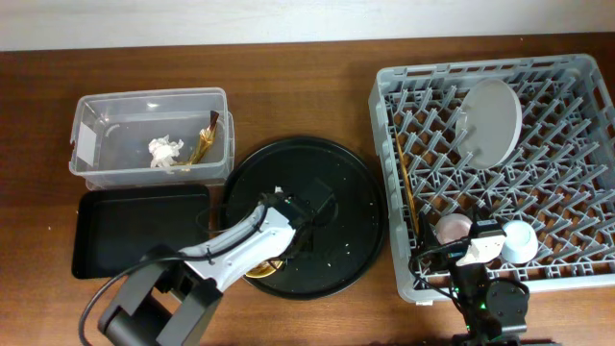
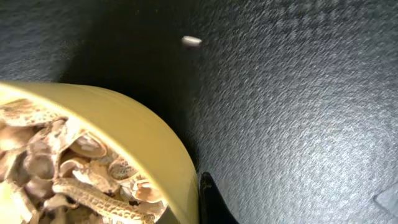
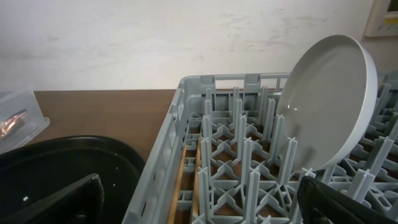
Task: Sort waste into correct bins and load items into the dishwasher rack
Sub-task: 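Grasp the yellow bowl rim with the left gripper, then tip the yellow bowl over the small black tray to dump scraps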
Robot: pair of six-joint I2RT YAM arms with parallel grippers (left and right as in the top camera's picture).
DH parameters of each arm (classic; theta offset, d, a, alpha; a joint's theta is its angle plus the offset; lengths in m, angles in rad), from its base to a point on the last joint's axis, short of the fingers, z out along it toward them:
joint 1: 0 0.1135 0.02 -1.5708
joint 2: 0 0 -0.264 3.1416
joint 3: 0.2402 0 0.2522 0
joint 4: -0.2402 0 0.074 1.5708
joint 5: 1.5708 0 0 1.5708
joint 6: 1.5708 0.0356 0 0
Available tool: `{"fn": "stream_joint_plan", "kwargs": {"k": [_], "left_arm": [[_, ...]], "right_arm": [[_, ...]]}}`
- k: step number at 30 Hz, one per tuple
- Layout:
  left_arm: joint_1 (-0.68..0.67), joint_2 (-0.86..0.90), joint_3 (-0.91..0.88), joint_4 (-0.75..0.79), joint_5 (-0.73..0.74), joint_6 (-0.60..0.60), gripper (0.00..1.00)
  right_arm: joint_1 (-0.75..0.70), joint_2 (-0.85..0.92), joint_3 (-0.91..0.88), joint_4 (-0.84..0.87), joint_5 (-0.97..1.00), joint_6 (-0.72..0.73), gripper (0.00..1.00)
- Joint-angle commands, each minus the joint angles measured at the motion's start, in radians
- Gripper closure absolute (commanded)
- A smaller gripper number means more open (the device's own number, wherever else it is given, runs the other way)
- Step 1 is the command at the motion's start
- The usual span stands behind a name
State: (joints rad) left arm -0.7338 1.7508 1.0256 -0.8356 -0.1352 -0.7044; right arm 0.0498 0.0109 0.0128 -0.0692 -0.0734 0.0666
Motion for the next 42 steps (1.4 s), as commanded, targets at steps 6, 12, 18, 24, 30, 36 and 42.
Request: {"fn": "stream_joint_plan", "kwargs": {"k": [6,12,18,24,30,36,42], "left_arm": [[0.229,-0.296,0.144,-0.225,0.121,0.114,1.00],[0.875,-0.294,0.122,-0.213,0.747,0.580,1.00],[1.259,-0.127,0.019,-0.159,1.398,1.075,1.00],[1.296,0.022,-0.127,-0.123,1.709,1.313,1.00],[1.341,0.022,-0.131,-0.127,1.706,1.326,1.00],[1.341,0.022,-0.131,-0.138,1.666,1.312,1.00],[1.361,0.024,-0.136,-0.134,1.691,1.304,1.00]], "right_arm": [[-0.005,-0.008,-0.007,0.000,-0.005,-0.007,0.02],[-0.005,-0.008,-0.007,0.000,-0.005,-0.007,0.02],[-0.005,-0.008,-0.007,0.000,-0.005,-0.007,0.02],[-0.005,-0.008,-0.007,0.000,-0.005,-0.007,0.02],[-0.005,-0.008,-0.007,0.000,-0.005,-0.007,0.02],[-0.005,-0.008,-0.007,0.000,-0.005,-0.007,0.02],[-0.005,-0.008,-0.007,0.000,-0.005,-0.007,0.01]]}}
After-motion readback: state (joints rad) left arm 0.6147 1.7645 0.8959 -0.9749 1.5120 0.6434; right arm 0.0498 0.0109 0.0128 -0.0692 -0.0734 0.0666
